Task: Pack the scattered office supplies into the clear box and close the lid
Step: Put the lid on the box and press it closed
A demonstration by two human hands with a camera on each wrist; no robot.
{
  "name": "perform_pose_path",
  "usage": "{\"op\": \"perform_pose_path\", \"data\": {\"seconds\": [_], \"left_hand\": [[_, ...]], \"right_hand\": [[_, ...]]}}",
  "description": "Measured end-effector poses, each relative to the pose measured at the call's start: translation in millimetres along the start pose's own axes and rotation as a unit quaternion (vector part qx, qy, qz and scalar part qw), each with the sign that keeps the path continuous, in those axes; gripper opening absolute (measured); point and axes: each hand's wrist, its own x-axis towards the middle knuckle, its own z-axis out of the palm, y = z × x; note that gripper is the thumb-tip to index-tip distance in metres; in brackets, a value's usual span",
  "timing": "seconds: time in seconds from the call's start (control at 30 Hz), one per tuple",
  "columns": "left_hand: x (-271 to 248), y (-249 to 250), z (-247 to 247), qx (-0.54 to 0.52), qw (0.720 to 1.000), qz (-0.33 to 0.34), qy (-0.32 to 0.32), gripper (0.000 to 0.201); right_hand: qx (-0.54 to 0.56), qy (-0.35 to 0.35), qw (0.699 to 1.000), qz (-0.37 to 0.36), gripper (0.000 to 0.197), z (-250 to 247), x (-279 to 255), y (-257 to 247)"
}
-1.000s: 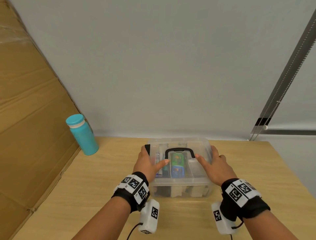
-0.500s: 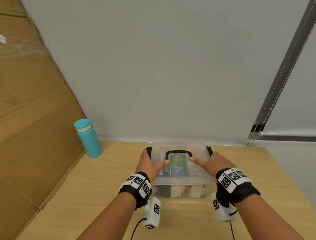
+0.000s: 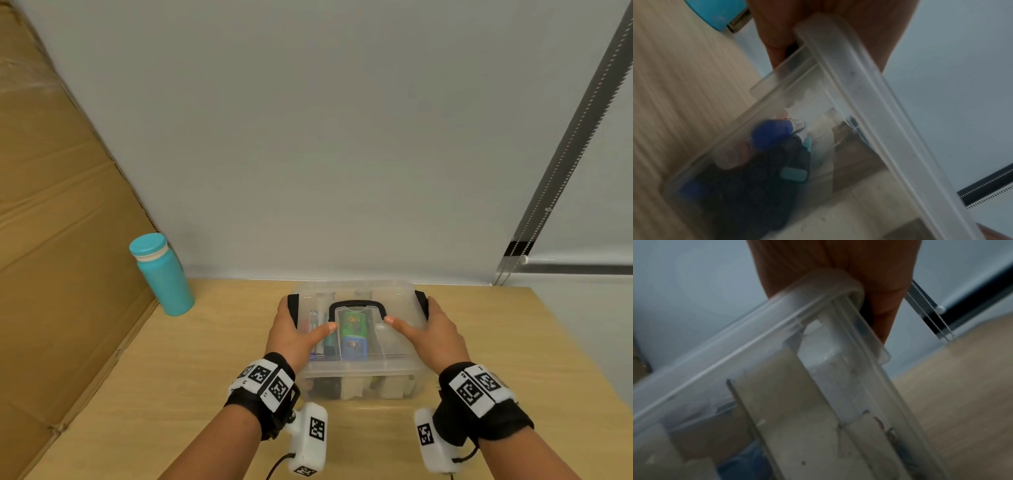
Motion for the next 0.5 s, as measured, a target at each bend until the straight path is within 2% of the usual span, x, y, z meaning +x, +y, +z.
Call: {"op": "perform_pose_path", "data": {"seconds": [0.1, 0.27, 0.4, 0.5], "left_hand": [[0.5, -1.8, 1.0, -0.005, 1.0, 0.012, 0.006, 0.064], [1.0, -0.5, 2.5, -0.003, 1.0, 0.014, 0.007, 0.063], [2.8, -2.3, 3.3, 0.008, 1.0, 0.017, 0.016, 0.062], [6.4, -7.0, 4.4, 0.029, 0.999, 0.004, 0.012, 0.071]], "right_hand": [[-0.041, 0.003, 0.999, -0.013, 0.085, 3.3, 4.4, 4.2], [-0.018, 0.013, 0.999, -0.039, 0.071, 2.4, 4.2, 6.4], [-0.084, -0.01, 0.995, -0.052, 0.08, 2.9, 7.5, 3.8], [-0.089, -0.023, 0.994, -0.053, 0.084, 1.1, 7.0, 1.5]]}}
